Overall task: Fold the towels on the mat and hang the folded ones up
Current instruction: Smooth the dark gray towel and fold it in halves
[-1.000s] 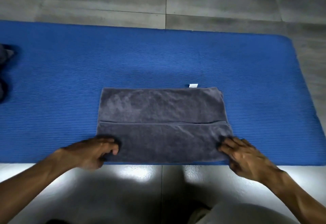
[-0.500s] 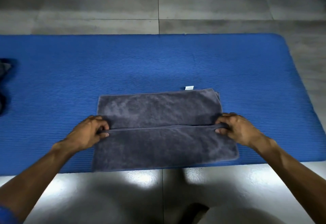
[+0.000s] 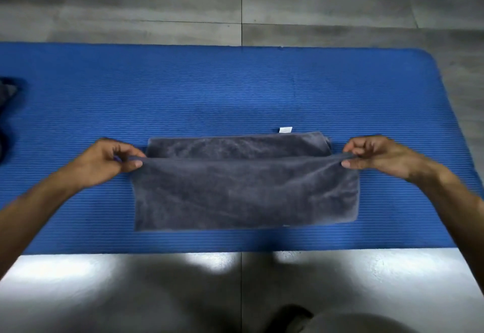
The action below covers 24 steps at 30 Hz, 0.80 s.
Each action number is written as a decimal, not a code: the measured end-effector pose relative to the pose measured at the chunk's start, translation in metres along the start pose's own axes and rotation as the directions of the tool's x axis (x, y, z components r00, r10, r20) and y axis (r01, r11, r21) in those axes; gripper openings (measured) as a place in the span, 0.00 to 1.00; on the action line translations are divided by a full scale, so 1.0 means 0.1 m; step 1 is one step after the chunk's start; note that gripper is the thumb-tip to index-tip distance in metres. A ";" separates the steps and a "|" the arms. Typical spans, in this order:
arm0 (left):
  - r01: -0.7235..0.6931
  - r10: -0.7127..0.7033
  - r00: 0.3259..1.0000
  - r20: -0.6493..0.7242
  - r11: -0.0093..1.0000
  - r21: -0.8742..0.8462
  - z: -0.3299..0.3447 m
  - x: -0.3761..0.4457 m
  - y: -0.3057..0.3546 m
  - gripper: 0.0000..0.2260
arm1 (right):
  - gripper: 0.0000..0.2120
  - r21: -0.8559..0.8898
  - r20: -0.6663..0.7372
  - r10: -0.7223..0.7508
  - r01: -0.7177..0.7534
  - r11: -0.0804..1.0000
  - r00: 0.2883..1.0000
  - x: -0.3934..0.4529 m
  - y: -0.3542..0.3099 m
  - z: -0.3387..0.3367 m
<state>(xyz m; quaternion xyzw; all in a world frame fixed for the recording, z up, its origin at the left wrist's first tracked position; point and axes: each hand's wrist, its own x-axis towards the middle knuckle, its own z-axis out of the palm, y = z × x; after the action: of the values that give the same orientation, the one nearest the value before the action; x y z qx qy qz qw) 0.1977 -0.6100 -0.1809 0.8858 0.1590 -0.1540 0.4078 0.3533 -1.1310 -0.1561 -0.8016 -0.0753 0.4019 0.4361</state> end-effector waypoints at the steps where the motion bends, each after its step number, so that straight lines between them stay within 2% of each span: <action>1: 0.007 -0.007 1.000 -0.028 1.000 0.017 -0.01 0.11 0.00 0.09 | 0.06 -0.016 -0.024 -0.005 0.005 1.000 1.000 0.12 -0.03 -0.02; 4: 0.081 -0.076 0.993 -0.091 0.995 0.053 0.08 0.40 -0.06 0.07 | 0.03 -0.073 -0.106 0.019 -0.026 0.997 0.994 0.48 -0.02 -0.03; 7: 0.150 -0.137 0.979 -0.153 0.985 0.080 0.21 0.54 -0.12 0.09 | 0.08 -0.096 -0.174 0.085 -0.103 0.990 0.981 0.66 0.00 0.05; 12: 0.144 -0.116 0.946 -0.302 0.987 0.074 0.25 0.65 -0.14 0.03 | 0.08 -0.047 -0.325 0.055 -0.074 0.996 0.944 0.79 0.01 0.08; 15: 0.139 -0.100 0.934 -0.343 0.986 0.092 0.24 0.71 -0.12 0.06 | 0.04 -0.071 -0.445 0.043 -0.084 0.994 0.894 0.89 0.02 0.13; 16: 0.142 -0.089 0.930 -0.356 0.982 0.127 0.27 0.68 -0.11 0.10 | 0.03 -0.138 -0.497 0.016 -0.098 0.986 0.868 0.90 0.02 0.18; 17: 0.151 -0.065 0.924 -0.376 0.967 0.204 0.32 0.63 -0.08 0.14 | 0.07 -0.260 -0.561 -0.038 -0.132 0.957 0.827 0.88 0.02 0.26; 19: 0.137 0.021 0.914 -0.404 0.923 0.358 0.48 0.44 -0.02 0.19 | 0.14 -0.550 -0.617 -0.260 -0.172 0.817 0.743 0.78 0.03 0.51; 20: 0.129 0.051 0.908 -0.417 0.911 0.393 0.59 0.30 0.03 0.19 | 0.16 -0.659 -0.580 -0.366 -0.154 0.736 0.728 0.71 0.05 0.67; 22: 0.180 0.015 0.891 -0.453 0.906 0.383 0.83 -0.01 0.03 0.19 | 0.18 -0.776 -0.437 -0.455 -0.069 0.627 0.776 0.55 0.13 1.03; 24: 0.295 -0.141 0.858 -0.494 0.922 0.249 1.08 -0.29 -0.08 0.21 | 0.20 -0.820 -0.354 -0.420 -0.062 0.568 0.836 0.43 0.28 1.34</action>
<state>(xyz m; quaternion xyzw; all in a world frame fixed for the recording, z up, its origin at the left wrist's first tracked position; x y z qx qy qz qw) 0.1525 -0.6929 -0.2420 0.9260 0.3263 -0.0056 0.1898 0.2799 -1.0424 -0.2419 -0.9734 -0.2140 0.0458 0.0683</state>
